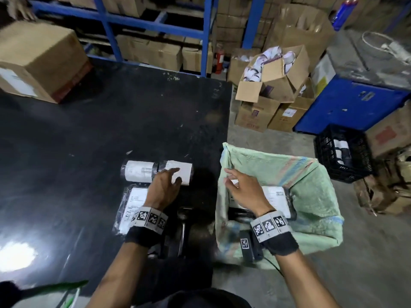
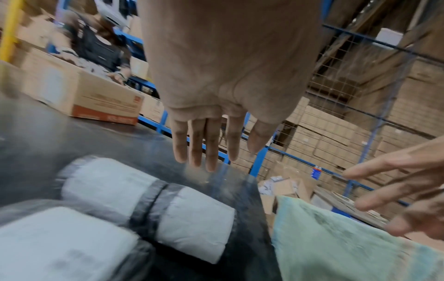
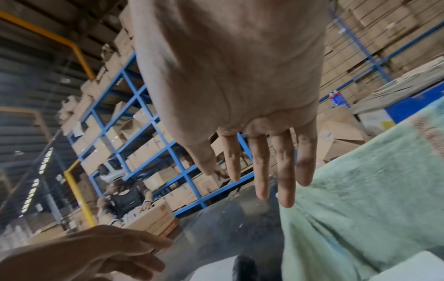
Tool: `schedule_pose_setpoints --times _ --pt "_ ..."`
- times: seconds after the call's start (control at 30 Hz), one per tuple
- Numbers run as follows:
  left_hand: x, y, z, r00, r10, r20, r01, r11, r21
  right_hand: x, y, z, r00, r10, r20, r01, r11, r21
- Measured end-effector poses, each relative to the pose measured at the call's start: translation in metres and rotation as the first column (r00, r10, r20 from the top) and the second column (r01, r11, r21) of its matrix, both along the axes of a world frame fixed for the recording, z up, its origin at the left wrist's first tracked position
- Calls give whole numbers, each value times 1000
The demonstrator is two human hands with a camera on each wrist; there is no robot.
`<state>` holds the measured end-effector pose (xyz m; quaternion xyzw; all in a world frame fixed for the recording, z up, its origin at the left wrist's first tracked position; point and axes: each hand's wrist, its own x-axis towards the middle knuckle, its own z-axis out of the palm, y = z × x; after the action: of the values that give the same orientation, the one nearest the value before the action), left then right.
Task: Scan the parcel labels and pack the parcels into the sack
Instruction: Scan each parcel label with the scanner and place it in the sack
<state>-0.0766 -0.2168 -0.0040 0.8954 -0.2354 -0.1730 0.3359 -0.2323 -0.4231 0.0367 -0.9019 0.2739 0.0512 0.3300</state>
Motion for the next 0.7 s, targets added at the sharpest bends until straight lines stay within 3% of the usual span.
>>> schedule_pose_setpoints --times 0.2,0.37,0.53,0.7 --pt "14 91 -30 996 88 32 -89 996 24 6 79 -29 997 64 -42 -64 998 20" --pt "18 145 -80 993 111 37 -116 978 172 4 125 -63 972 59 -229 -48 997 53" --pt "22 179 -123 996 94 -7 -90 966 241 -7 153 -103 948 -87 -306 114 991 71" --pt "25 192 -143 990 96 -103 -79 984 159 -10 173 -128 951 -254 -179 285 941 180"
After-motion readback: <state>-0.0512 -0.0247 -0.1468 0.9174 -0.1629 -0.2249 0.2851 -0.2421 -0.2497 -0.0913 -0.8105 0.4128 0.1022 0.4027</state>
